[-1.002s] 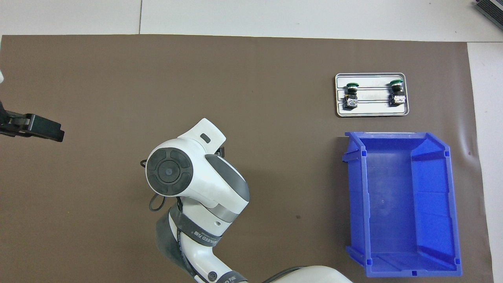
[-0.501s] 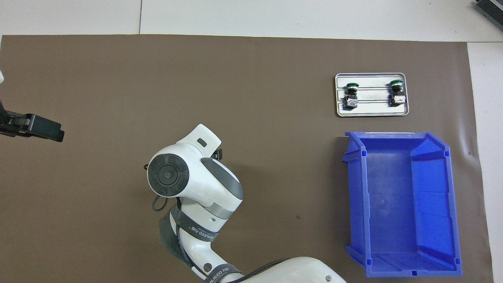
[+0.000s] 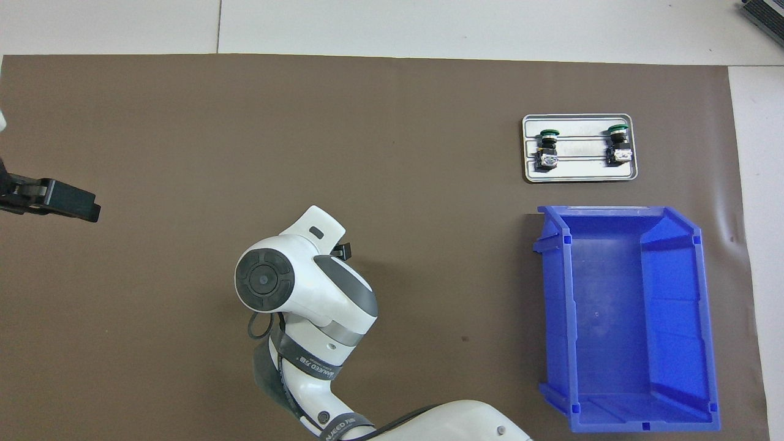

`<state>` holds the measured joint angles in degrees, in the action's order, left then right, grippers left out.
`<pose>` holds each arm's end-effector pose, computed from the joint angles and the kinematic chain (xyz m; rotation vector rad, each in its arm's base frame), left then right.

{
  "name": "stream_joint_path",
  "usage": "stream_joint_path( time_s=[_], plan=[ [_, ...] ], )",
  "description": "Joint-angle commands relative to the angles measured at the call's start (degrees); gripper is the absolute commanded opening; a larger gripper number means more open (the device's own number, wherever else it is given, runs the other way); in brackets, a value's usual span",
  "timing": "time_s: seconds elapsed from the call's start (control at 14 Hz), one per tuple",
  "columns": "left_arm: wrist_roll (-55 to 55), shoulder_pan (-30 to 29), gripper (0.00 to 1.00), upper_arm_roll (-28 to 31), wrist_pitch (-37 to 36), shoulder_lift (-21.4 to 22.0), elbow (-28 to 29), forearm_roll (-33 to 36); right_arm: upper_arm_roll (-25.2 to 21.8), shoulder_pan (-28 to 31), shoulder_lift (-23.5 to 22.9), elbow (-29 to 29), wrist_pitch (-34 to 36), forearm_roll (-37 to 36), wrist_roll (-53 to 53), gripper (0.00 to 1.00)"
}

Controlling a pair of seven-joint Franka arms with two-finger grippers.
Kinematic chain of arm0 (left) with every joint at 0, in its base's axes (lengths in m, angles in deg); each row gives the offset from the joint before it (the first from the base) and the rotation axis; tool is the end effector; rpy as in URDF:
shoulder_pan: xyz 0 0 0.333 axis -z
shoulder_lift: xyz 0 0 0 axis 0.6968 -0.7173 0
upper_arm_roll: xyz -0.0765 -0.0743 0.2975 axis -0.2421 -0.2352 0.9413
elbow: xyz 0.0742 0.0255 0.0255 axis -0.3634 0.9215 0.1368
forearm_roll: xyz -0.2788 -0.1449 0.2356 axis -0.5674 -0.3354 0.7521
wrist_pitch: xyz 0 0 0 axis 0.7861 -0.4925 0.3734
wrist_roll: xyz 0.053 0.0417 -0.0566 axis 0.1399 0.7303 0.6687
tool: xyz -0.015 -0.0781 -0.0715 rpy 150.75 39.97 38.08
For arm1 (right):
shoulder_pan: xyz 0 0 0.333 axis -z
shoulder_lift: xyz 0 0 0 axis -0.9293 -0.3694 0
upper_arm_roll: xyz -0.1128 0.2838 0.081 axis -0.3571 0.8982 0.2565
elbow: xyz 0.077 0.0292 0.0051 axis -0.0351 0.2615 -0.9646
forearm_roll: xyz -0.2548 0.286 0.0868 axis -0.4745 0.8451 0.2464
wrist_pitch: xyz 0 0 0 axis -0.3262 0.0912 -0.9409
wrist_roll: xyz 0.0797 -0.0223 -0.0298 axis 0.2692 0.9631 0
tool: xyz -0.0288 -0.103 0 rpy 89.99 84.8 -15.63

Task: Place and press button with both arms
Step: 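Lift the button and carry it toward the blue bin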

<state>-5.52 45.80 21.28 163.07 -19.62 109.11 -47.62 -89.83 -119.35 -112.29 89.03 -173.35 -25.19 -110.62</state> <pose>0.5405 -0.0425 0.6430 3.1083 -0.2710 -0.0865 0.4919 0.5458 0.3297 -3.1065 -0.1592 -0.2845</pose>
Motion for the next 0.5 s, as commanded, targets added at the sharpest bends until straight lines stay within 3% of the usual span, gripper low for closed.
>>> stream_joint_path(
  time_s=[0.0,0.43],
  plan=[
    [-0.1,-0.7,1.00,-0.4,-0.1,1.7,1.8,0.4,0.2,0.1,1.1,2.2,-1.8,-0.3,1.1,0.94],
    [-0.1,-0.7,1.00,-0.4,0.0,1.7,1.8,0.4,0.2,0.1,1.4,3.4,-2.3,-0.2,2.6,0.67]
  ],
)
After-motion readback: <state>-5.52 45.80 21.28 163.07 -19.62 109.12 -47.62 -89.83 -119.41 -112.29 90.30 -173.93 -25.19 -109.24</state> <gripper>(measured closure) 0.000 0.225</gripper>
